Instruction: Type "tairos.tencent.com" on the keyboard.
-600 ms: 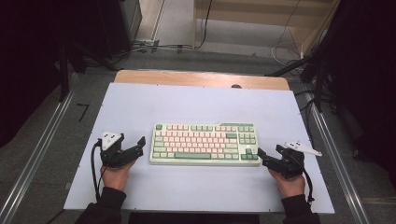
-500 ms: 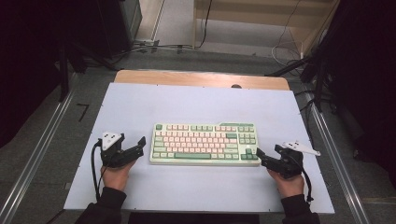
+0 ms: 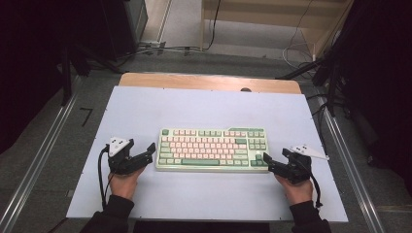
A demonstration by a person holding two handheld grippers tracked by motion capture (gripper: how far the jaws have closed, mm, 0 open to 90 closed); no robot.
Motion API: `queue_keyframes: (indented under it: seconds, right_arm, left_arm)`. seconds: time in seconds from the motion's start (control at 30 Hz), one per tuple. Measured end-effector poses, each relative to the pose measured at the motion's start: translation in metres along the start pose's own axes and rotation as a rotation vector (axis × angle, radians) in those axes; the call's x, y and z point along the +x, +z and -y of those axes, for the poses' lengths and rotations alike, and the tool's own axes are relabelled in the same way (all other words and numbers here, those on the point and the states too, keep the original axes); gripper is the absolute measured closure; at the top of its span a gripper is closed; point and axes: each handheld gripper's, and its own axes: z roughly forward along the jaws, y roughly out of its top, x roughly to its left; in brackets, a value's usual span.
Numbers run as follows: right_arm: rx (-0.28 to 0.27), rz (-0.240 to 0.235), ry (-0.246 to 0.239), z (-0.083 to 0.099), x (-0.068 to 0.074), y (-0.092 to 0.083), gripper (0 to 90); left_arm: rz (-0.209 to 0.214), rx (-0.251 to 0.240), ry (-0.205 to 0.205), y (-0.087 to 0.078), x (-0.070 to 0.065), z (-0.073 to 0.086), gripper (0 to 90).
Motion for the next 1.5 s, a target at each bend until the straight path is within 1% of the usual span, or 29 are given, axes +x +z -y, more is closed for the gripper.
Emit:
queue_keyframes:
  seconds: [0.1, 0.2, 0.27, 0.33, 0.37, 0.47, 0.6, 0.73, 0.87, 1.1, 1.27, 1.37, 1.43, 1.5]
  right_arm:
    - [-0.003, -0.004, -0.015, -0.002, 0.005, 0.002, 16.9]
    - [-0.001, -0.015, -0.024, -0.003, 0.008, 0.004, 16.9]
    - [0.000, -0.026, -0.025, -0.005, 0.010, 0.006, 16.9]
    - [0.001, -0.033, -0.033, -0.006, 0.014, 0.007, 16.9]
    - [0.002, -0.033, -0.037, -0.006, 0.015, 0.008, 16.8]
    - [0.005, -0.047, -0.047, -0.009, 0.021, 0.011, 16.7]
    - [0.001, -0.059, -0.064, -0.010, 0.028, 0.014, 16.7]
    - [0.007, -0.065, -0.090, -0.012, 0.037, 0.017, 16.7]
    - [0.014, -0.075, -0.105, -0.013, 0.043, 0.021, 16.8]
    - [0.017, -0.097, -0.125, -0.016, 0.052, 0.026, 17.4]
    - [0.025, -0.106, -0.140, -0.018, 0.058, 0.030, 17.5]
    - [0.026, -0.112, -0.145, -0.019, 0.062, 0.032, 17.9]
    - [0.025, -0.118, -0.148, -0.019, 0.064, 0.033, 17.8]
    - [0.025, -0.123, -0.153, -0.020, 0.066, 0.034, 17.8]
  left_arm:
    - [0.003, 0.001, 0.000, 0.001, -0.002, 0.000, 17.8]
    - [0.020, 0.012, 0.013, 0.003, -0.004, 0.000, 18.2]
    - [0.025, 0.006, 0.013, 0.004, -0.005, 0.000, 19.9]
    - [0.041, 0.005, 0.008, 0.005, -0.007, 0.000, 20.0]
    - [0.041, 0.008, 0.014, 0.005, -0.008, 0.000, 20.0]
    - [0.057, 0.012, 0.013, 0.006, -0.012, -0.001, 20.0]
    - [0.064, 0.012, 0.017, 0.007, -0.016, -0.003, 19.8]
    - [0.071, 0.024, 0.038, 0.008, -0.021, -0.002, 18.3]
    - [0.079, 0.027, 0.041, 0.010, -0.025, -0.002, 17.5]
    - [0.097, 0.035, 0.045, 0.014, -0.030, -0.005, 17.6]
    - [0.111, 0.041, 0.058, 0.017, -0.034, -0.006, 18.2]
    - [0.115, 0.039, 0.064, 0.019, -0.037, -0.007, 18.9]
    - [0.113, 0.047, 0.074, 0.020, -0.038, -0.008, 19.0]
    - [0.117, 0.050, 0.075, 0.021, -0.039, -0.009, 20.1]
